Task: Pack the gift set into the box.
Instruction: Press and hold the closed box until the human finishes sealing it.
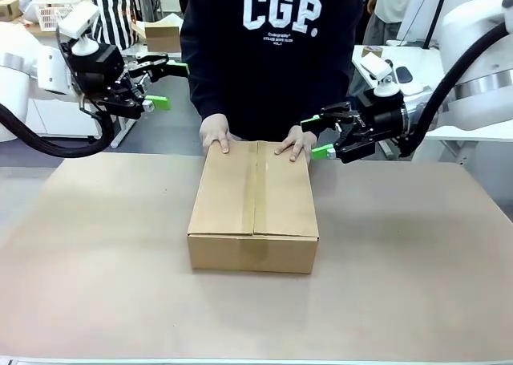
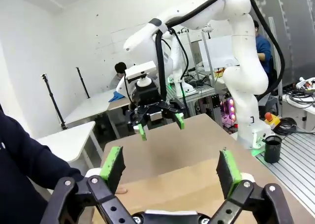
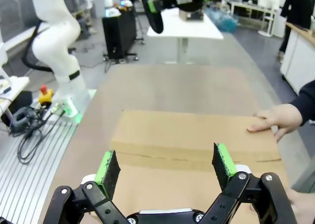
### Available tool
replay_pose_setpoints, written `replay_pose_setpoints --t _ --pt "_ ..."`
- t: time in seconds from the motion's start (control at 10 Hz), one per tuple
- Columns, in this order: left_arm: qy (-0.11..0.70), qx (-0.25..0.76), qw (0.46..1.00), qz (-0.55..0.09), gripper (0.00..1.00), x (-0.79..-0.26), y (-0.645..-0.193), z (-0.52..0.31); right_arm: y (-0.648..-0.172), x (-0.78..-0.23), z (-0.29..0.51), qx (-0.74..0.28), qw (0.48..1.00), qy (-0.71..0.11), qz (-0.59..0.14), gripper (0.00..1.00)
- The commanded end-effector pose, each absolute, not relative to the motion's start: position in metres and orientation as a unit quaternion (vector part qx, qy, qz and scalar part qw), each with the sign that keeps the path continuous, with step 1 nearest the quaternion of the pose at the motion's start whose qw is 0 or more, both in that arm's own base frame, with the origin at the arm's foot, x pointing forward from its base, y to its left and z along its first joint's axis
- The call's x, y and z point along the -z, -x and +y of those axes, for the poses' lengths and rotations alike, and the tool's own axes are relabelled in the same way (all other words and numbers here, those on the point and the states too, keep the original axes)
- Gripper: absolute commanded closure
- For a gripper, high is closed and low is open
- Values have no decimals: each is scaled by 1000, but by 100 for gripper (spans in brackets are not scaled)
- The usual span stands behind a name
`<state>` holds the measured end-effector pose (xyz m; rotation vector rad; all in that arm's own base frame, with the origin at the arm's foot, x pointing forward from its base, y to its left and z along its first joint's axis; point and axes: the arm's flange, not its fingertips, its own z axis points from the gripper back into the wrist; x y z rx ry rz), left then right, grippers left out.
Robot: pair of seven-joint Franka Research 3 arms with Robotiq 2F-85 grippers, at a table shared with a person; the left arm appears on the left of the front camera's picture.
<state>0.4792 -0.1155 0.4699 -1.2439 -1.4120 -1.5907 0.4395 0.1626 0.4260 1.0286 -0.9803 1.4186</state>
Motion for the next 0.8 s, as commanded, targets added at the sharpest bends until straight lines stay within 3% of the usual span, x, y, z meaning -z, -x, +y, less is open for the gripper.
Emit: replay_pose_setpoints --t 0.0,0.1,0.2,0.4,0.7 --pt "476 601 343 -542 0 -485 -483 -115 -440 -437 166 -593 528 -451 -408 0" --pt "476 609 332 -540 0 -470 -479 -115 -440 -426 163 -596 537 -432 -412 0" --pt "395 642 406 -516 0 -448 -475 -127 -443 -403 178 -602 563 -381 -418 0" --pt "339 678 464 -459 0 -396 -463 -149 -442 -363 192 -592 605 -329 -419 0" --pt "330 696 456 -445 0 -358 -458 -179 -438 -334 187 -582 620 -342 -399 0"
